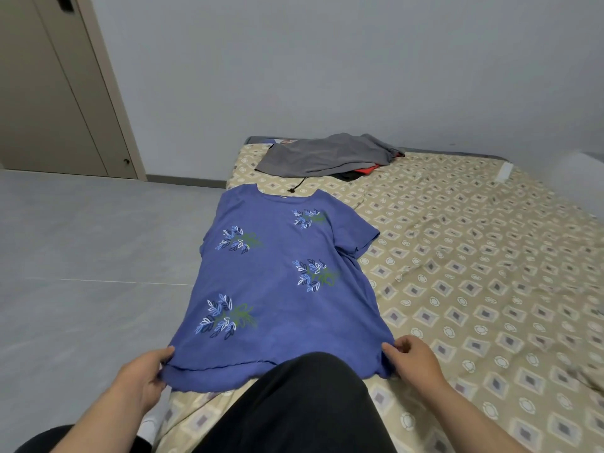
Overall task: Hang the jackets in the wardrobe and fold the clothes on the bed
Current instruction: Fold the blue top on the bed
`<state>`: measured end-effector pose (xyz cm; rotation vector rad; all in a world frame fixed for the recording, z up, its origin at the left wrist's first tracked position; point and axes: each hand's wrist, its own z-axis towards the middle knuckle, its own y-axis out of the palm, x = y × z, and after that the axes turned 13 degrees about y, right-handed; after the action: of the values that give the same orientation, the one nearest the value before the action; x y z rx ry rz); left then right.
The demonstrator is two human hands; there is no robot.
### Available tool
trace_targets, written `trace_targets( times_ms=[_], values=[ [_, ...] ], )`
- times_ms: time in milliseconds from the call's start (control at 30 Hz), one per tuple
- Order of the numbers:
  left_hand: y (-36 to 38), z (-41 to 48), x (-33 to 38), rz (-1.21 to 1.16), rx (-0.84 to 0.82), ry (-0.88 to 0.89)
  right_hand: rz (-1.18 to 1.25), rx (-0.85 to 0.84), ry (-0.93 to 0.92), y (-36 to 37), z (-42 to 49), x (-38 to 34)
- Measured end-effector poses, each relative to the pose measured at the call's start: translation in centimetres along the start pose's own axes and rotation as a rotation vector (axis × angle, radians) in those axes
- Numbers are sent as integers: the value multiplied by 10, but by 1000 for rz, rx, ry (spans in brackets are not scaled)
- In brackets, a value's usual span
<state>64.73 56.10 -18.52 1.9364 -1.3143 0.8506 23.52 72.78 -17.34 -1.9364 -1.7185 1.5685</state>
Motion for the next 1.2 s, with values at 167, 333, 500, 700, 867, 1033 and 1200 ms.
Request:
trace_targets(
  times_ms=[167, 333, 500, 700, 867, 1033, 1200],
  values=[
    [-11, -7, 17, -276, -48, -317, 84, -82, 184, 5, 3, -13],
    [-6, -13, 16, -118, -147, -177, 411, -235, 478, 6, 1, -18],
    [-8, -4, 24, -303, -7, 50, 362, -242, 349, 8, 6, -24],
    [-26, 12, 11, 164, 220, 245, 499, -228, 388, -4, 9, 0],
    [-21, 7, -6, 533, 174, 382, 23, -67, 256, 5, 0, 0],
    [-5, 1, -4, 993, 202, 616, -313, -3, 29, 7, -7, -19],
    [35, -8, -12, 1192, -294, 999, -378, 40, -239, 18, 8, -37]
  ],
)
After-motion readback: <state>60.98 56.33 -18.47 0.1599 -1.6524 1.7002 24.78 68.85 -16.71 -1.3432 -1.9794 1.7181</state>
